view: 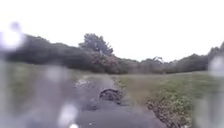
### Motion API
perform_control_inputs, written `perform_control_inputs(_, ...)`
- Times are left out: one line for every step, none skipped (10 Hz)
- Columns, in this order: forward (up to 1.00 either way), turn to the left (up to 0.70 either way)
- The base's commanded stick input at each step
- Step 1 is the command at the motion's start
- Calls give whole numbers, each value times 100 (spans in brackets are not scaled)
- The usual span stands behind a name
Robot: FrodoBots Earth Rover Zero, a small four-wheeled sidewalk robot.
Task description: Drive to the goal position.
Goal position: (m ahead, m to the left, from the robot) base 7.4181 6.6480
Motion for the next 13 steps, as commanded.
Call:
perform_control_inputs(0,85)
perform_control_inputs(0,85)
perform_control_inputs(0,85)
perform_control_inputs(0,85)
perform_control_inputs(22,72)
perform_control_inputs(72,42)
perform_control_inputs(85,34)
perform_control_inputs(85,34)
perform_control_inputs(85,34)
perform_control_inputs(85,30)
perform_control_inputs(85,21)
perform_control_inputs(85,8)
perform_control_inputs(85,0)
